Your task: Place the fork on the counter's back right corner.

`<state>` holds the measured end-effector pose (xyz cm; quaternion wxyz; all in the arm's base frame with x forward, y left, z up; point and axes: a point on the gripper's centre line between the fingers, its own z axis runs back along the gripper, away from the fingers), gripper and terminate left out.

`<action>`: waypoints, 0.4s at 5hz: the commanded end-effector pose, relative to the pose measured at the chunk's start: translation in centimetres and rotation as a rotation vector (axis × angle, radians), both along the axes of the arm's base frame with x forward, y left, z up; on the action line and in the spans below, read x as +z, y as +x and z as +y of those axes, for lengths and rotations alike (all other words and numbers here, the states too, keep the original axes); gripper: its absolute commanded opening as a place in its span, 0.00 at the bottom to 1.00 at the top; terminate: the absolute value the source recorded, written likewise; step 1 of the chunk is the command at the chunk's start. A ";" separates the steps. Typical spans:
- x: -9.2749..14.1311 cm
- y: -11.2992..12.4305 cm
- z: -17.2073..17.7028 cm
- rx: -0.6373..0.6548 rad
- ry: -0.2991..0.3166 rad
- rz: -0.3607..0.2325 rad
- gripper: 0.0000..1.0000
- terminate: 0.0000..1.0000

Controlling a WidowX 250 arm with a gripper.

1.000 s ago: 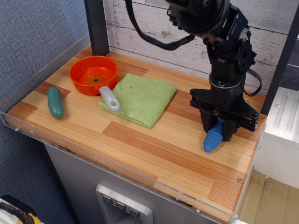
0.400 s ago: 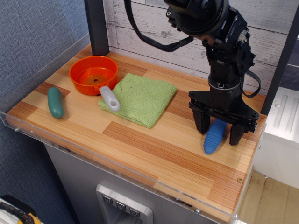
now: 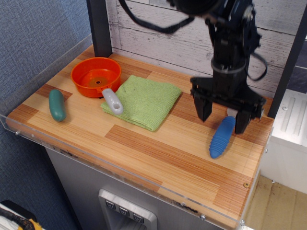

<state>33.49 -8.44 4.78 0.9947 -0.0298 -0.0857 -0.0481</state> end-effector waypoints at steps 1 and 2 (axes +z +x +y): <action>3.8 -3.0 1.0 -0.148 0.041 0.041 1.00 0.00; 4.3 -5.2 3.2 -0.117 0.024 0.104 1.00 0.00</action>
